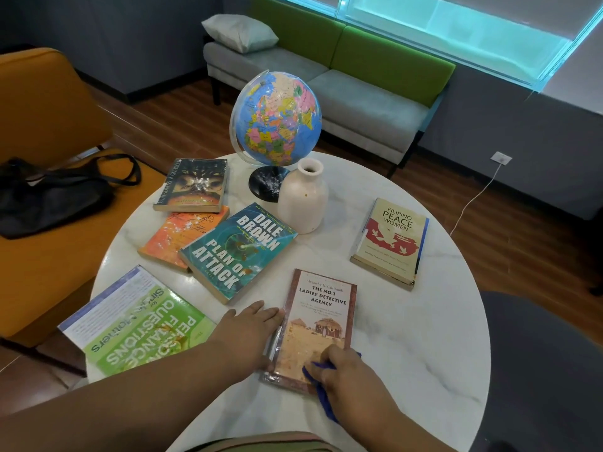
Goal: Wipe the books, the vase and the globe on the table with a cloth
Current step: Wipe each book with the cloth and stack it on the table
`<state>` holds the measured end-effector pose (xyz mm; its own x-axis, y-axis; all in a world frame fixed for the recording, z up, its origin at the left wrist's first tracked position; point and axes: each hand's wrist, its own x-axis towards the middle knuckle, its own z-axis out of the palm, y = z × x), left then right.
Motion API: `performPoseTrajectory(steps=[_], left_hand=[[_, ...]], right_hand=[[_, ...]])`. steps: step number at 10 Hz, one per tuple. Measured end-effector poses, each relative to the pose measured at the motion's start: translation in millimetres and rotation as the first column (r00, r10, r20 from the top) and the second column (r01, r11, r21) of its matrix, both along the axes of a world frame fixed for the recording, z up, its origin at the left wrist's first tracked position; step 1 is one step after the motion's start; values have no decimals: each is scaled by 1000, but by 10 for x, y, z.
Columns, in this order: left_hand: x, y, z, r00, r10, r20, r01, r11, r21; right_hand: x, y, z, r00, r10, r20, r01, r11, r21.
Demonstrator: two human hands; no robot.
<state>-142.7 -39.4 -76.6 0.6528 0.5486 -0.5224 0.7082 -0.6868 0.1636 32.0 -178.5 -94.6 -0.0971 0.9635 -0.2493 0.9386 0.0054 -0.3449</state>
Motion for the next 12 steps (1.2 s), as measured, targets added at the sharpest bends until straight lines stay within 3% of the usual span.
performPoseTrajectory(steps=[1,3,5,6,7,8,10,12], left_hand=[[-5,2,-1,1000,5,6,-5,1000,1],[-4,5,-2,1000,-3,-2,3,1000,5],[3,11,-13,1000,1,-4,-1,1000,2],[0,13,-31,1000,3,0,-3,1000,9],[-1,10,-28,1000,4,2,-4,1000,8],[2,8,-26,1000,0,0,0,1000,14],[-2,9,-22,1000,4,3,-4,1000,9],[2,2,-13,1000,0,-4,0,1000,11]], right_hand=[[7,-18,-19,994,100,47,-98,994,-40],[-24,81,-11,999,-6,41,3,997,75],[2,78,-48,975,201,93,-201,980,-13],[13,173,-23,990,121,75,-130,982,136],[0,178,-100,996,79,51,-85,988,127],[90,91,-269,967,218,130,-230,970,81],[53,283,-163,998,36,-49,-25,977,213],[151,121,-388,963,243,119,-257,958,125]])
